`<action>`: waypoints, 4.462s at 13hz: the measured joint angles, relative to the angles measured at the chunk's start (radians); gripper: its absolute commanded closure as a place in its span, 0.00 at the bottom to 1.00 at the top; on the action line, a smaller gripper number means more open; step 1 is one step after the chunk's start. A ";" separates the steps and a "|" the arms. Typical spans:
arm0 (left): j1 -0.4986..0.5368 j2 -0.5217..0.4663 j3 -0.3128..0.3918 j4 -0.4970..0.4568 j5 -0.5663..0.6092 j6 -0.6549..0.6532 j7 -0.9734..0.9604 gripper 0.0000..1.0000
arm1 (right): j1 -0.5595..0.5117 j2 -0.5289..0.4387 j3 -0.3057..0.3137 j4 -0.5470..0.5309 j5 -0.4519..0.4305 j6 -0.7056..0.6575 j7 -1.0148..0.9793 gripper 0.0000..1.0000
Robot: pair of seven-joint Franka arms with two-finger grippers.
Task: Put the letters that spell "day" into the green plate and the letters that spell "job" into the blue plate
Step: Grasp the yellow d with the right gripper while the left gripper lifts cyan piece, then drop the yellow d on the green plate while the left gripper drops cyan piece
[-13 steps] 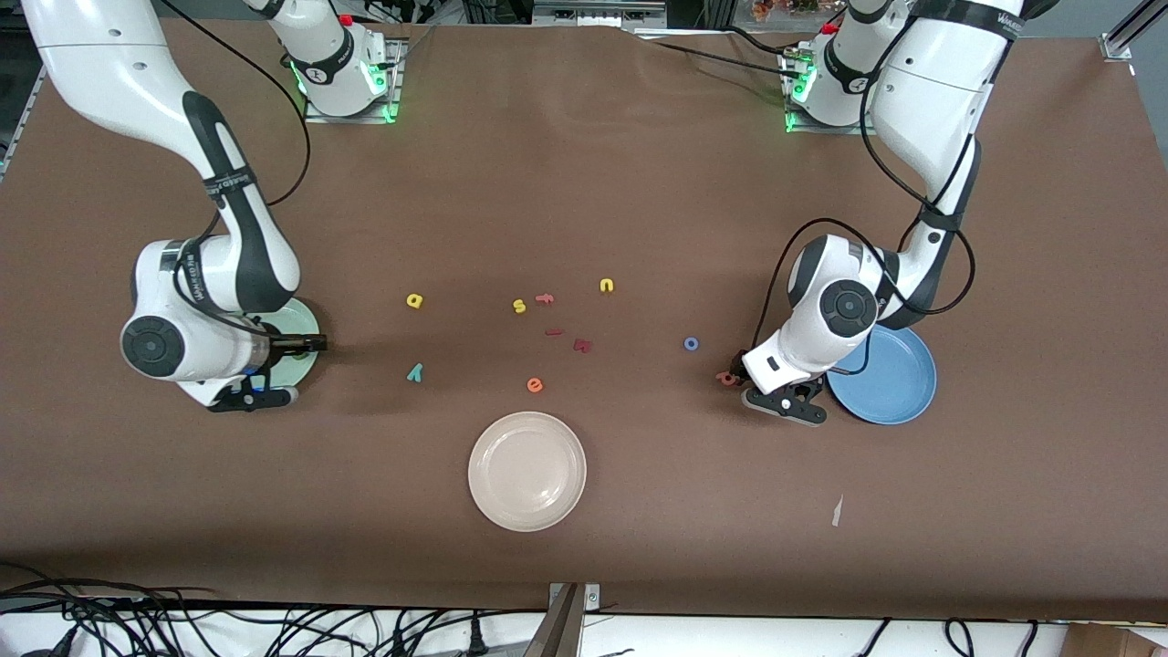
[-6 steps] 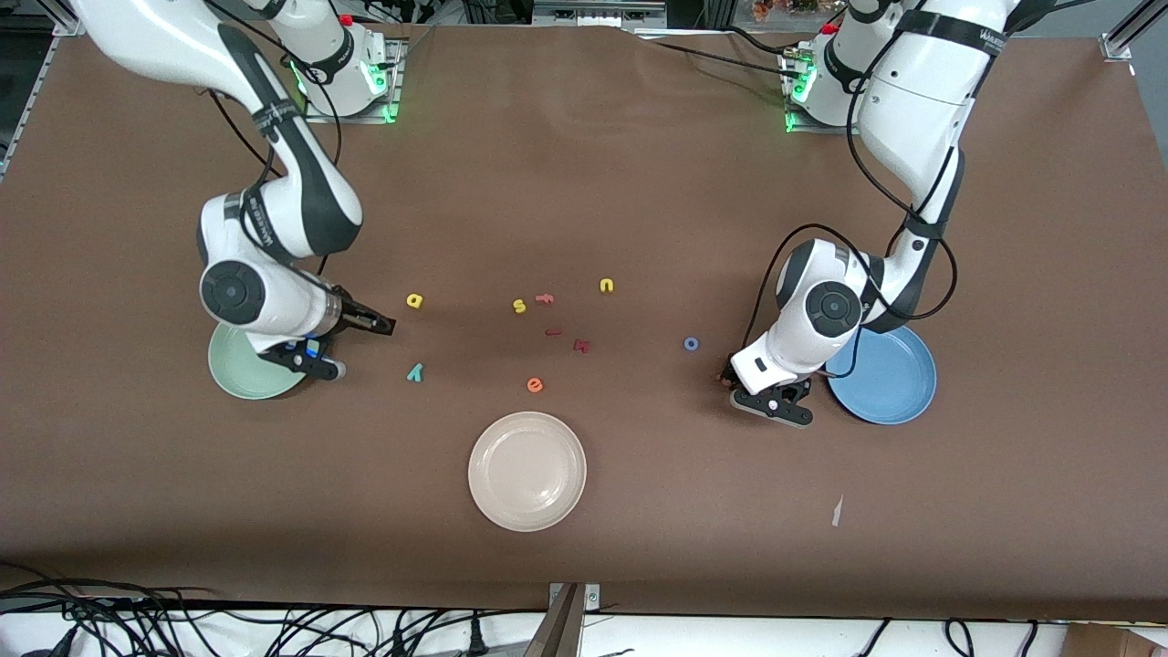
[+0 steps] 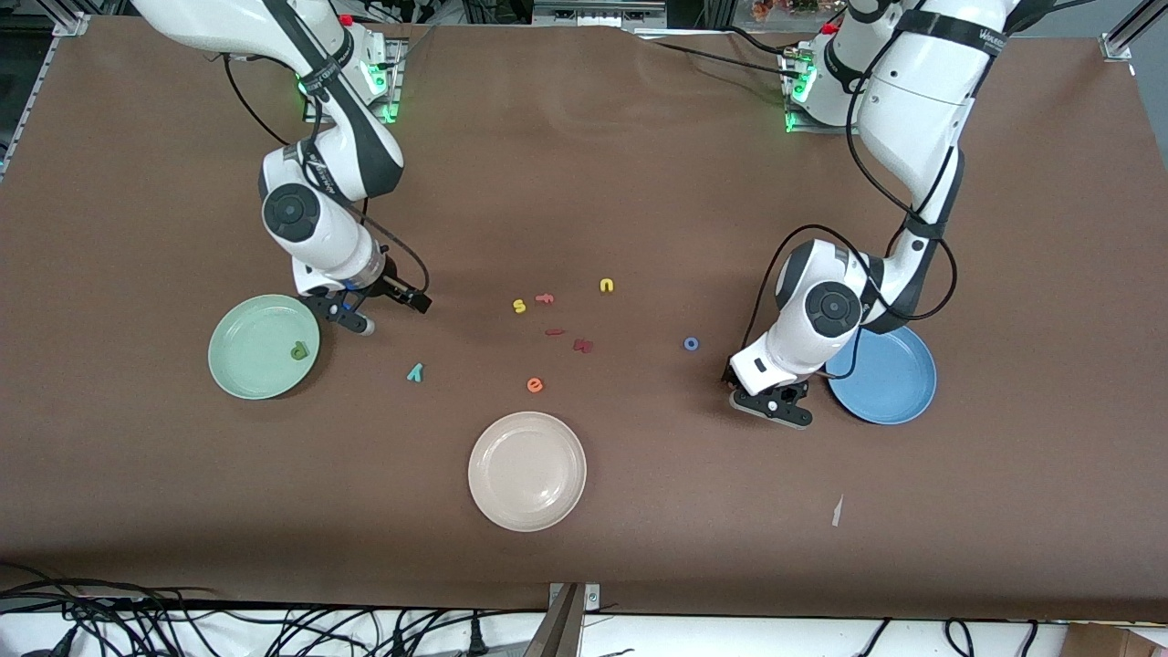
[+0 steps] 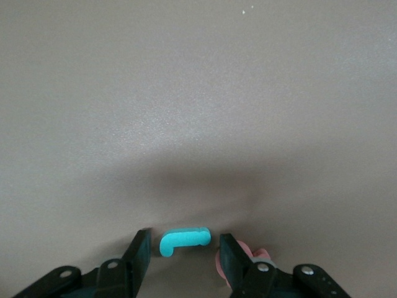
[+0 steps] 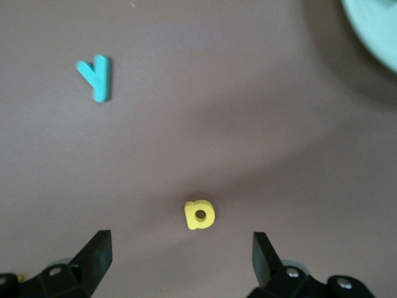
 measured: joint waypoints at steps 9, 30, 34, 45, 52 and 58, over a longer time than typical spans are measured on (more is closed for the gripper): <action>0.008 0.003 0.036 0.029 0.000 0.000 0.033 0.16 | 0.000 0.069 -0.003 -0.052 0.000 0.122 0.000 0.02; -0.017 0.017 0.028 0.017 0.000 -0.004 0.047 0.65 | 0.031 0.103 -0.033 -0.029 -0.056 0.126 0.006 0.73; -0.017 0.013 0.028 0.020 0.000 -0.004 0.053 0.78 | 0.034 0.101 -0.034 -0.020 -0.056 0.125 0.010 1.00; -0.014 0.004 0.032 0.026 0.000 -0.026 0.056 1.00 | 0.031 0.105 -0.127 0.247 -0.097 -0.285 -0.195 1.00; 0.164 -0.164 0.044 0.007 0.001 -0.260 0.201 0.99 | 0.021 0.110 -0.322 0.268 -0.115 -0.270 -0.849 1.00; 0.237 -0.188 0.039 -0.057 0.001 -0.259 0.325 0.35 | -0.011 0.160 -0.328 0.292 -0.113 -0.199 -0.940 0.00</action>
